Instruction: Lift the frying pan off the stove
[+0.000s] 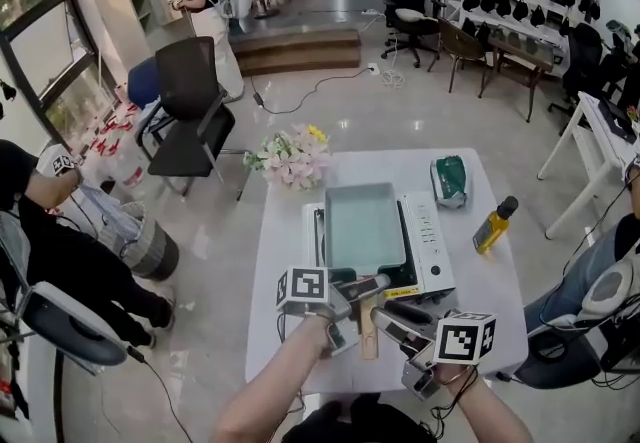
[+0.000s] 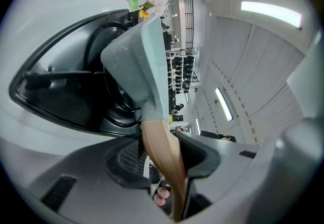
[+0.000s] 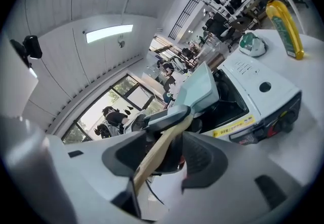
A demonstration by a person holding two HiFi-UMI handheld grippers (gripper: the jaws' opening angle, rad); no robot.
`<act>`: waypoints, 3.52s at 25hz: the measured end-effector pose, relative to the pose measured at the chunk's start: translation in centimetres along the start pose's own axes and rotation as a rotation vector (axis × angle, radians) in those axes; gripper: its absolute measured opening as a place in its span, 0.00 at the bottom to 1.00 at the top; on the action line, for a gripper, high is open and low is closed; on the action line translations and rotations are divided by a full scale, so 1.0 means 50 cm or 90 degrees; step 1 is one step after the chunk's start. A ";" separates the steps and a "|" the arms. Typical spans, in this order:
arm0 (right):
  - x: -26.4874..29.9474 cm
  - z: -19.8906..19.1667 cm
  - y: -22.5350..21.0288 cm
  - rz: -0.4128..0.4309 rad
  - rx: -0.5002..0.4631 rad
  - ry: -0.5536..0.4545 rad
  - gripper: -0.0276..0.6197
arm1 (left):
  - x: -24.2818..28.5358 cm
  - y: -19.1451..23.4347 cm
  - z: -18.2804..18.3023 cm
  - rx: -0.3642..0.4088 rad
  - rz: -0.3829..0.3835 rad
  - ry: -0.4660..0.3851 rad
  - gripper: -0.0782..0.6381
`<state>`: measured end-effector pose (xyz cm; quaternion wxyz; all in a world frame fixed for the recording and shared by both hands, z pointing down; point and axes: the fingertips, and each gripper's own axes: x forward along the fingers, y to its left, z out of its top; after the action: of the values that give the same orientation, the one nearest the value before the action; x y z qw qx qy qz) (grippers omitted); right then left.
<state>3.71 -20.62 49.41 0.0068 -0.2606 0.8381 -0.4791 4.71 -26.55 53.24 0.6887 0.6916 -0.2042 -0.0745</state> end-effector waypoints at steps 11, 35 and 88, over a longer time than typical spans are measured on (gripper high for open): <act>0.028 0.004 -0.007 0.022 0.051 0.047 0.36 | -0.001 -0.001 0.000 -0.009 -0.003 -0.004 0.33; 0.069 -0.012 -0.007 0.073 0.116 0.132 0.31 | 0.005 -0.003 0.003 -0.024 -0.009 -0.008 0.33; 0.073 0.015 0.046 0.090 0.050 0.114 0.29 | -0.018 -0.069 0.020 0.061 -0.019 -0.042 0.33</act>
<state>-0.23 -21.90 47.99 -0.0241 -0.1562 0.8321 -0.5316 4.14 -27.26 49.65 0.6462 0.7242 -0.2198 -0.0980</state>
